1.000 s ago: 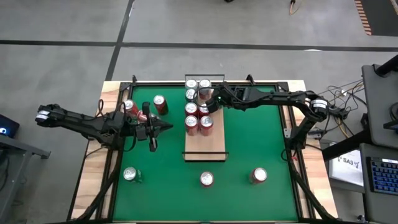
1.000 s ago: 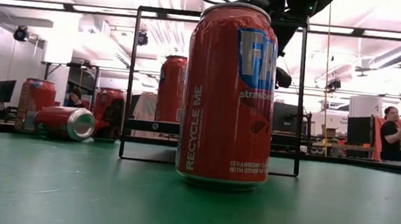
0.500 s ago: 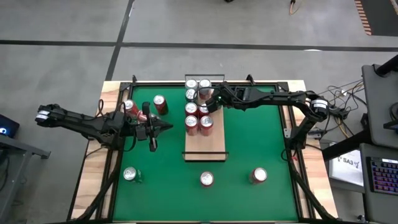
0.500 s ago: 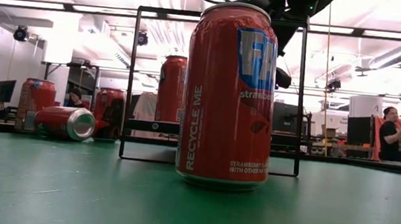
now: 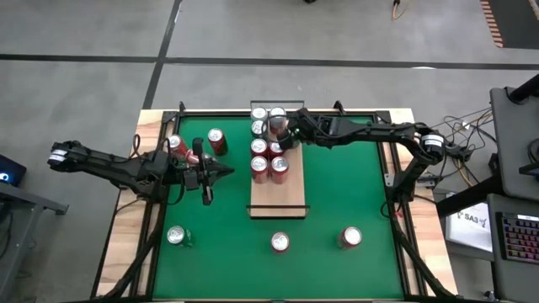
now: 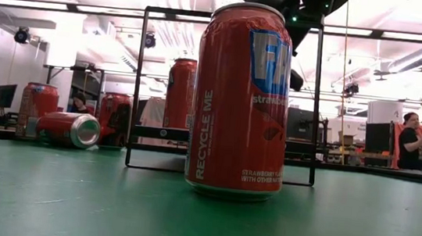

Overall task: Place canned beverage on shelf
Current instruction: Put the green soda can on the shelf and aligned with the other green soda can

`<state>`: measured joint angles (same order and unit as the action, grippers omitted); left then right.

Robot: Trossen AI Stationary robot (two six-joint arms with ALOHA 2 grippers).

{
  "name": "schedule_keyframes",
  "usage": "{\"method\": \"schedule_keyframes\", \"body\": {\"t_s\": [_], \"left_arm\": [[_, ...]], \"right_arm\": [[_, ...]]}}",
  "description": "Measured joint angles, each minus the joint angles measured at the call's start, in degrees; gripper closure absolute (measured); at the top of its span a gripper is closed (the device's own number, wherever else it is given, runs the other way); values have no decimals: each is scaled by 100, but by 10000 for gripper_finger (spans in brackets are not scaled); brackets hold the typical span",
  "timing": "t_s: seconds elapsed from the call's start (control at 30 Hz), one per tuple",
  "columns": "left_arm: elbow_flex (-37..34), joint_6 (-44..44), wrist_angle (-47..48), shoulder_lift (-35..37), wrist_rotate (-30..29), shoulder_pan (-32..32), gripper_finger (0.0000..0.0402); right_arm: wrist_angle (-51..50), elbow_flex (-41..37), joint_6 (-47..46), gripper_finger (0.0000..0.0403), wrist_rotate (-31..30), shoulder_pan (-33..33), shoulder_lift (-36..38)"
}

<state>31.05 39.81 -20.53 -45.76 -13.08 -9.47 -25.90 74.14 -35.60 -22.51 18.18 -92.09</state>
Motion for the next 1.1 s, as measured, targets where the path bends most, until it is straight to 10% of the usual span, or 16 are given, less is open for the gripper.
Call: {"method": "schedule_keyframes", "body": {"t_s": [0.63,1.1], "left_arm": [[0,-2,19,0,0,-2,402],[0,-2,47,-1,0,-2,402]], "right_arm": [[-2144,1659,1150,82,132,446,81],[-2415,1284,2451,382,1234,1030,83]]}}
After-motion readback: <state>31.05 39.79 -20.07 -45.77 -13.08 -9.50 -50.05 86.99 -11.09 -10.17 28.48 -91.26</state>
